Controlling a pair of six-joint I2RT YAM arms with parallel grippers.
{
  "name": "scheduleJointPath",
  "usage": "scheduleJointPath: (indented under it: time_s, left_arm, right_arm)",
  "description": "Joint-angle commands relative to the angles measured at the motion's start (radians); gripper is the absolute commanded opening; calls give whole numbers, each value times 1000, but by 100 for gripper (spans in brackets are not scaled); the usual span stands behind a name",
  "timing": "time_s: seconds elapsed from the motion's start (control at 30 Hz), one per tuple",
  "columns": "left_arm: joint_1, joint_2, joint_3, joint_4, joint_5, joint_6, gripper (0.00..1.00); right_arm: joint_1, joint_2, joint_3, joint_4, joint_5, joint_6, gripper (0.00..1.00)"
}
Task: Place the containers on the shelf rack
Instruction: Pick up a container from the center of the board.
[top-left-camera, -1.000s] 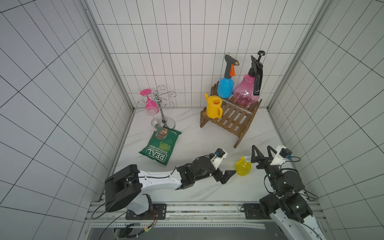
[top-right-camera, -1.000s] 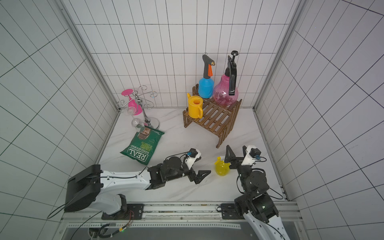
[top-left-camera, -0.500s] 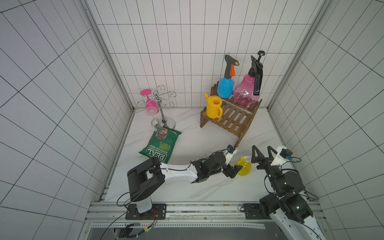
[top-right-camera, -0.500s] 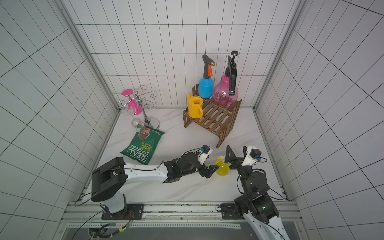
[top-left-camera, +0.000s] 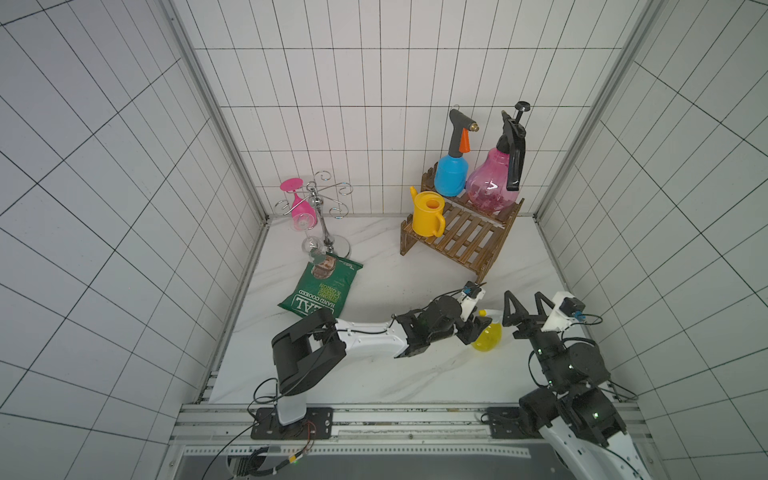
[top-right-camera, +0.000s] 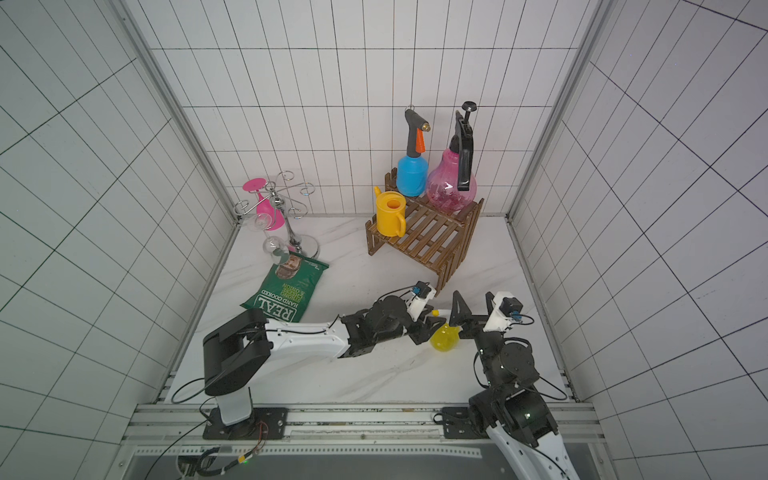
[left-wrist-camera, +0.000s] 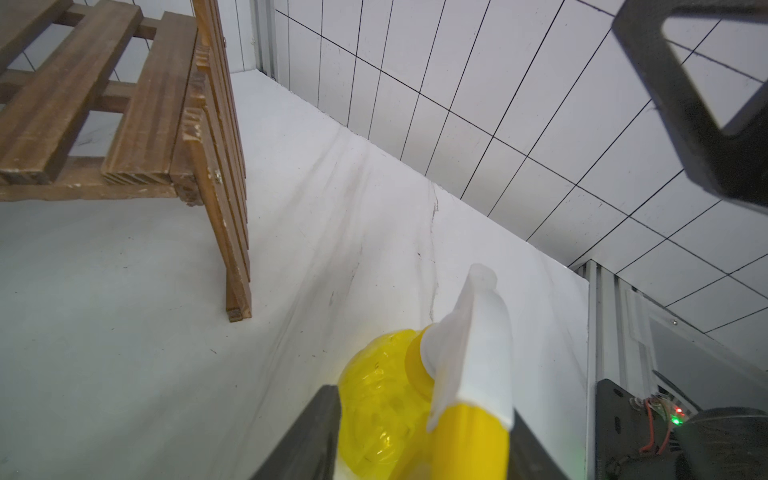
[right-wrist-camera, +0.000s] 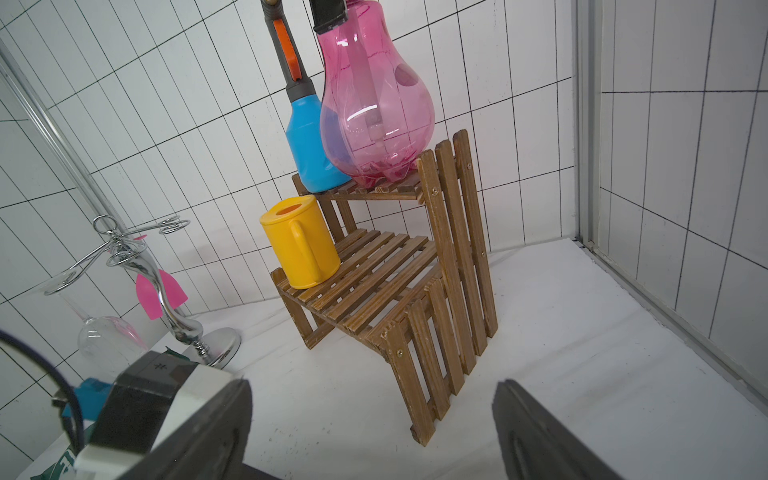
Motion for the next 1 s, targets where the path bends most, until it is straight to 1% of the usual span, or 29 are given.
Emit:
scheduleJointPath:
  time_s: [0.0, 0.1, 0.2, 0.27, 0.3, 0.33, 0.4, 0.5, 0.6, 0.63, 0.7, 0.8, 0.9, 0.97]
  left_arm:
    - [3, 22, 34, 13, 90, 23, 40]
    - [7, 27, 37, 13, 146, 36, 22]
    - [15, 18, 29, 11, 194, 48, 12]
    - [27, -4, 8, 14, 224, 56, 9]
    - [34, -16, -8, 18, 241, 61, 6]
    - [44, -40, -31, 25, 256, 65, 3]
    - [70, -93, -90, 38, 291, 78, 0]
    - [119, -196, -193, 43, 365, 110, 0]
    - [183, -340, -317, 13, 440, 180, 0]
    - [204, -395, -354, -9, 456, 217, 0]
    - [237, -518, -421, -114, 481, 317, 0]
    - [247, -691, -477, -315, 443, 477, 0]
    - [250, -869, -534, -431, 365, 544, 0]
    - [252, -978, -574, -469, 324, 555, 0]
  right_arm:
    - [-12, -12, -9, -1, 11, 4, 93]
    - [-12, -11, -10, -2, 13, 1, 93]
    - [-13, -12, -9, -4, 15, -1, 93]
    - [-15, -12, -8, -6, 16, -3, 93]
    - [-15, -12, -8, -6, 17, -4, 93]
    - [-16, -11, -8, -8, 17, -6, 93]
    - [-16, -10, -7, -8, 15, -9, 93]
    - [-15, -5, -7, -4, -2, -18, 93]
    - [-15, 17, -14, 20, -60, -34, 96]
    - [-16, 35, -17, 40, -94, -41, 97]
    - [-17, 112, -12, 94, -208, -58, 97]
    - [-17, 268, 18, 157, -398, -87, 99]
    - [-17, 410, 40, 257, -653, -109, 99]
    - [-18, 472, 42, 329, -828, -123, 98]
